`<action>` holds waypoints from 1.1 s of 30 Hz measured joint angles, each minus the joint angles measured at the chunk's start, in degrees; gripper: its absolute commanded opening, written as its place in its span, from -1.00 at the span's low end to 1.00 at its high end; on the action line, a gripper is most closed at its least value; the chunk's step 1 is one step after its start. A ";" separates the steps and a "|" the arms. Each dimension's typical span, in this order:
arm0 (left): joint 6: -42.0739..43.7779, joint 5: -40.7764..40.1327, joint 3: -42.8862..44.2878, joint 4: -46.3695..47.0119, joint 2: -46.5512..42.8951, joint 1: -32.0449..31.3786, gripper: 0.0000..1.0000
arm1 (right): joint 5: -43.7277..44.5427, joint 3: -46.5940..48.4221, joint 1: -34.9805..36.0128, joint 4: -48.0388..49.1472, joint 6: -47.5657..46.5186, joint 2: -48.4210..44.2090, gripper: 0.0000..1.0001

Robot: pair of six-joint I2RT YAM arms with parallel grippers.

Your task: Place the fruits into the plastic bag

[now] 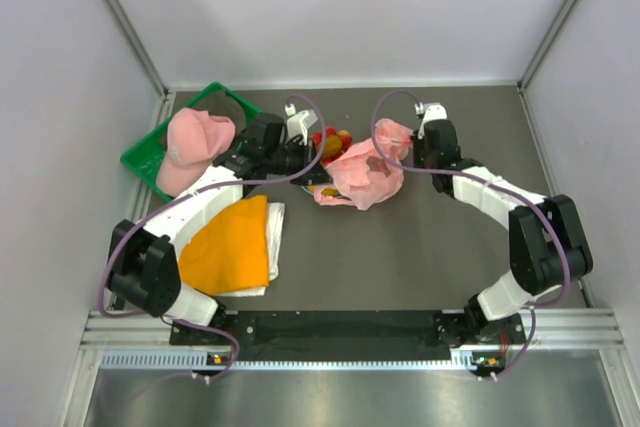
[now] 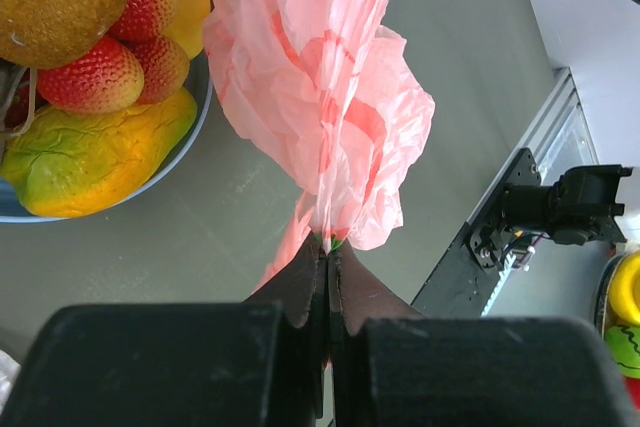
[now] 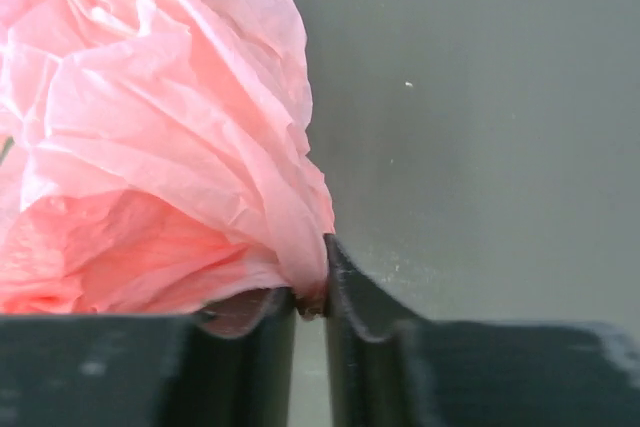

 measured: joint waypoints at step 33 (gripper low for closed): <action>-3.65 -6.97 -32.87 24.76 -17.16 -4.94 0.92 | -0.76 4.61 0.39 -49.94 14.25 -24.44 -1.00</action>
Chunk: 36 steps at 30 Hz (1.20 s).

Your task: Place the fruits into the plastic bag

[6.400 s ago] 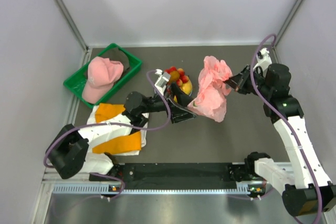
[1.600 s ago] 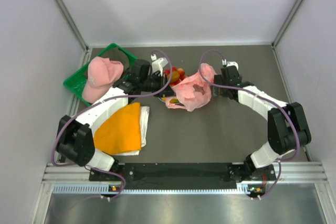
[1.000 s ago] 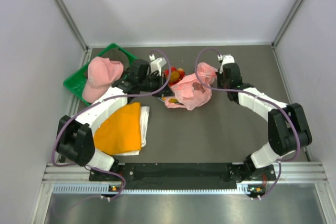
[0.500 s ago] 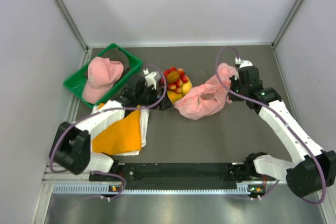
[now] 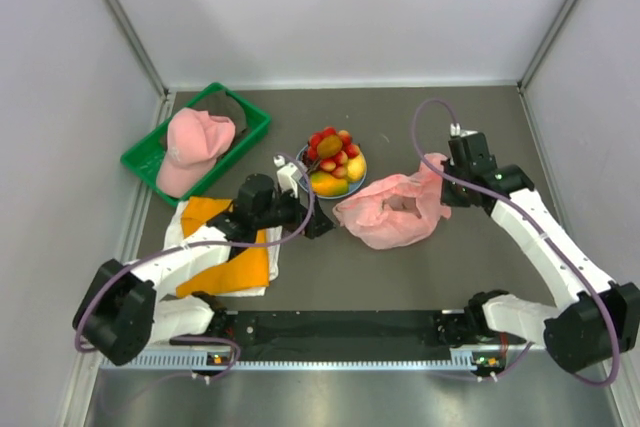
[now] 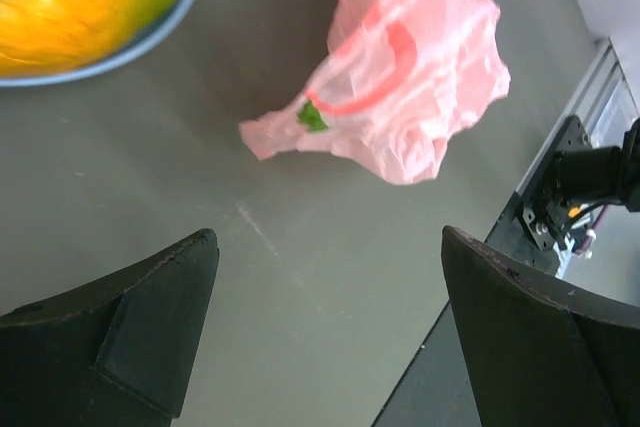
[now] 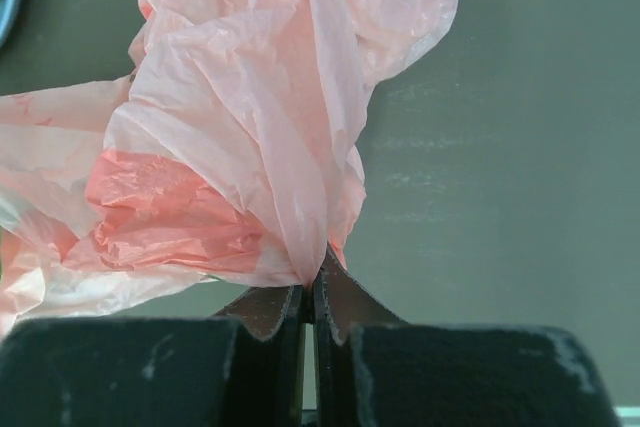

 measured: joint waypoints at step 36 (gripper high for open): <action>-15.93 -26.62 1.38 26.21 25.81 -14.73 0.85 | -14.91 -1.66 -5.22 4.35 -6.47 13.31 -1.00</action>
